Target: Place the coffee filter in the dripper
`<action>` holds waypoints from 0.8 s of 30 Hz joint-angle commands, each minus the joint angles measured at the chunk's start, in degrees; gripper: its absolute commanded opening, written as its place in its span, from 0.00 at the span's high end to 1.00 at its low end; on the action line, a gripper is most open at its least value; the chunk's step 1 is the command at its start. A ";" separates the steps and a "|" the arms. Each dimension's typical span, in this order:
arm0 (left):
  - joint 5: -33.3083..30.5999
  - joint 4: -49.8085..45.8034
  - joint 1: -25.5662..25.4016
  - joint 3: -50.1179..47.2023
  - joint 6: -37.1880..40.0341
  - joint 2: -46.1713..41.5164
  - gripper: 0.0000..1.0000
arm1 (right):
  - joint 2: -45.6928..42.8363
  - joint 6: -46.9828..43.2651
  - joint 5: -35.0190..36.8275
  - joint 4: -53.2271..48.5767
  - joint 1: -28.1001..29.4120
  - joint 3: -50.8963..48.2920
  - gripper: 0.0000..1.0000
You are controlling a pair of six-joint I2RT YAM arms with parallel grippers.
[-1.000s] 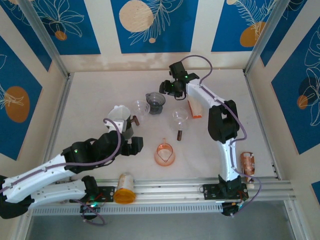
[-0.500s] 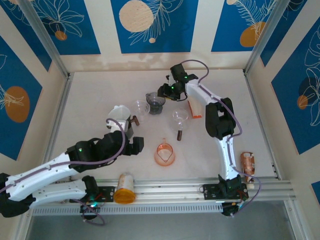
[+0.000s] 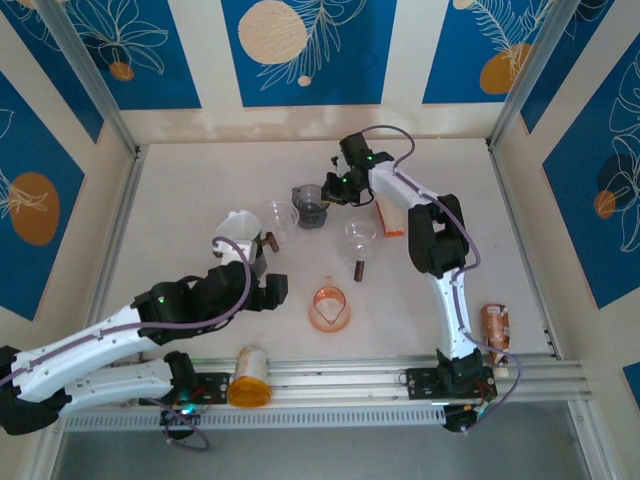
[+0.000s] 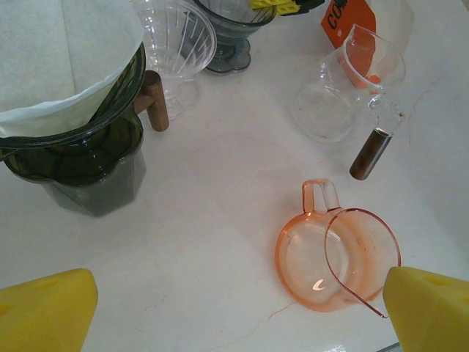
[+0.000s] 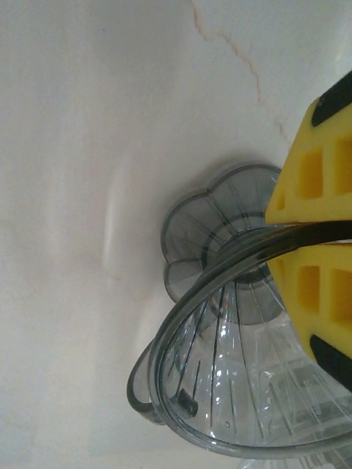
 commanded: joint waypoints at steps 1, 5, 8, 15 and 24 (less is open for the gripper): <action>-0.50 -0.51 0.31 -0.18 -0.16 -1.07 0.00 | -5.36 0.55 -0.12 0.51 -0.35 -1.37 0.94; -0.21 -0.24 0.31 -0.20 -0.38 -1.70 0.00 | -9.17 1.36 1.35 1.28 -0.70 -3.23 0.99; -0.01 -0.23 0.33 -0.35 -0.74 -2.13 0.00 | -13.37 1.77 2.20 2.14 -0.99 -5.36 1.00; -0.39 -0.33 0.33 -0.98 -1.70 -3.94 0.00 | -27.86 2.57 5.14 1.80 -0.31 -14.64 1.00; -0.43 1.05 0.35 -3.36 -2.45 -7.18 0.00 | -50.50 4.43 9.75 -5.81 6.46 -31.00 1.00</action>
